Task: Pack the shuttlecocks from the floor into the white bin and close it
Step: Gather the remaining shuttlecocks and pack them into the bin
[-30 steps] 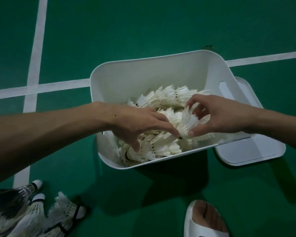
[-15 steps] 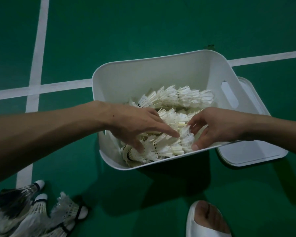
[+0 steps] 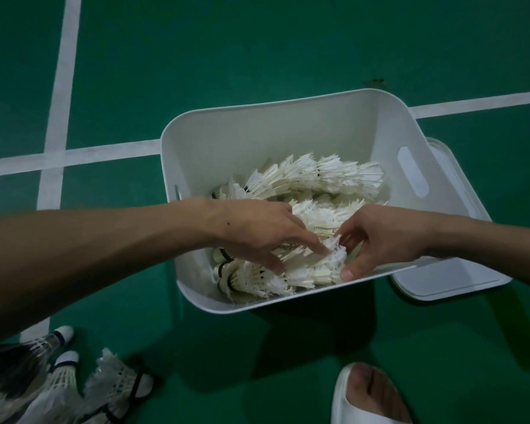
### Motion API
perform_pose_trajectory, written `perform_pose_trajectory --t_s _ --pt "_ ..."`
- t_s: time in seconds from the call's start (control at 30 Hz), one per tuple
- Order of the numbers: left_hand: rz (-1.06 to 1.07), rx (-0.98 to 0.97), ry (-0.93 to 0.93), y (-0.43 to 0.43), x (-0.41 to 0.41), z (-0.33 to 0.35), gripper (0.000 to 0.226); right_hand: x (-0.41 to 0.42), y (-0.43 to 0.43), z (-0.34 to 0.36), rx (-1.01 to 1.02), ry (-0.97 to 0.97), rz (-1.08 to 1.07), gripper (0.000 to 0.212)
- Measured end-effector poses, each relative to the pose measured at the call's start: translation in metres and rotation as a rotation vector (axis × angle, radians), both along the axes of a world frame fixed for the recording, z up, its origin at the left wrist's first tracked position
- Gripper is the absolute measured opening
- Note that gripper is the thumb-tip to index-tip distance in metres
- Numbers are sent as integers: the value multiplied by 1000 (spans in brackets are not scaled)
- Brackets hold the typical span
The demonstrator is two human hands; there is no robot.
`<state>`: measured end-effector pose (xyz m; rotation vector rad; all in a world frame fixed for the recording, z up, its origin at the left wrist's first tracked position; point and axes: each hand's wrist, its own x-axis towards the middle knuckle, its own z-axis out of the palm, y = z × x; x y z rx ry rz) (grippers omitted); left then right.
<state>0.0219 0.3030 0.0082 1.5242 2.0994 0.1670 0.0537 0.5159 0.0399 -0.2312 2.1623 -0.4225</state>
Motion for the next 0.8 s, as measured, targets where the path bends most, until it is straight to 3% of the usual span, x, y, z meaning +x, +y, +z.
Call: perform_pose_trajectory --t_s 0.17,0.3,0.4,0.63,0.8 --pt "94 56 -119 -8 -6 6 74 -9 -2 21 2 -26 -51 100" --pt "176 55 -204 -15 -1 16 81 -14 -4 36 -37 -36 -139 90" --pt "219 65 -208 -16 3 25 75 -16 -7 45 19 43 -63 72" --pt "396 2 163 -23 0 51 70 -22 -23 63 117 529 159 61" --pt "549 -63 349 -57 -13 68 69 -43 -63 75 143 683 297 64"
